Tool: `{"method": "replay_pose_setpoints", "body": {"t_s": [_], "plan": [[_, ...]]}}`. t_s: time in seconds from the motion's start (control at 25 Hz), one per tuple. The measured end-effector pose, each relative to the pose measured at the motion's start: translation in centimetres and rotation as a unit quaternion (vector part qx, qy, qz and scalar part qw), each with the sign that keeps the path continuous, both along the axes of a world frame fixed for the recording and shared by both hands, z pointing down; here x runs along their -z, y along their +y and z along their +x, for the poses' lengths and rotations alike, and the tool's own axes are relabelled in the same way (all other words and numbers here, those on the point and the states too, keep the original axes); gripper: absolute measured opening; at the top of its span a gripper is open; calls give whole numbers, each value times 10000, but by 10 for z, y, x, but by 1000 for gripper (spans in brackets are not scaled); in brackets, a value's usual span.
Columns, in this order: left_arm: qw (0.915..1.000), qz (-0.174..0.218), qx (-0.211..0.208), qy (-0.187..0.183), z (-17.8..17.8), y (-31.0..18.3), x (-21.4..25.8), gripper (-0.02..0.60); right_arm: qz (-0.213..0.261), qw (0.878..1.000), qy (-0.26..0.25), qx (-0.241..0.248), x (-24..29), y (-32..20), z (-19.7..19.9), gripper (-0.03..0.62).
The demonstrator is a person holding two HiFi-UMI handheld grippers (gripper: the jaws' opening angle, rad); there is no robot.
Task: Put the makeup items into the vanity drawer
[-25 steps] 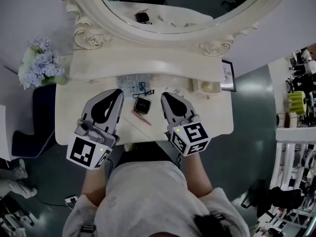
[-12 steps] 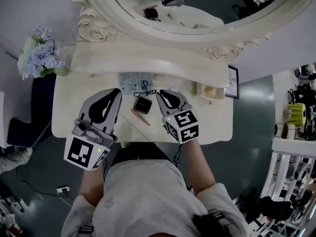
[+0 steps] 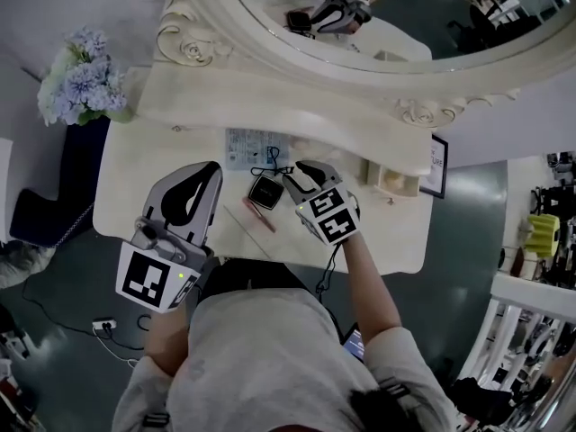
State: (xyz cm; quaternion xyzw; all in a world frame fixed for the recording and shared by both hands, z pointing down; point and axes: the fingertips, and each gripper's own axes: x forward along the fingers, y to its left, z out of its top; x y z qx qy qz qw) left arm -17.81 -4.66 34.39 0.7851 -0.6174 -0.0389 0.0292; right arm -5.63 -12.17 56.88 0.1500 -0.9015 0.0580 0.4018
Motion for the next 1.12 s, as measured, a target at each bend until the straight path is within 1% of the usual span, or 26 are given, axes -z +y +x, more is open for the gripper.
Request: {"method": "replay_pose_setpoints", "body": {"t_s": [0.12, 0.4, 0.6, 0.72, 0.8, 0.84, 0.88, 0.92, 1.12], "plan": [[9999, -36, 104, 9, -3, -1, -2, 14, -53, 9996, 157, 207, -12, -4, -4, 138], [9994, -90, 331, 29, -10, 1, -6, 14, -275, 9966, 580, 511, -40, -4, -4, 140], [9989, -109, 451, 35, -15, 1, -7, 14, -275, 9938, 851, 667, -54, -1, -1, 139], [9989, -108, 461, 27, -15, 1, -6, 14, -270, 9926, 901, 769, -55, 3, -2, 92], [9989, -111, 455, 24, -14, 1, -6, 14, -267, 9922, 920, 793, -54, 4, -2, 84], [9989, -109, 450, 22, -14, 1, -6, 14, -277, 9924, 905, 781, -53, 3, -2, 77], [9990, -103, 442, 18, -13, 0, -5, 14, -294, 9928, 881, 750, -52, 3, -2, 50], [9990, -96, 432, 13, -13, 0, -5, 14, -314, 9932, 859, 715, -51, 2, -2, 40], [9994, -58, 348, 0, -10, -2, -3, 14, -347, 9957, 598, 622, -36, 5, -2, 32]]}}
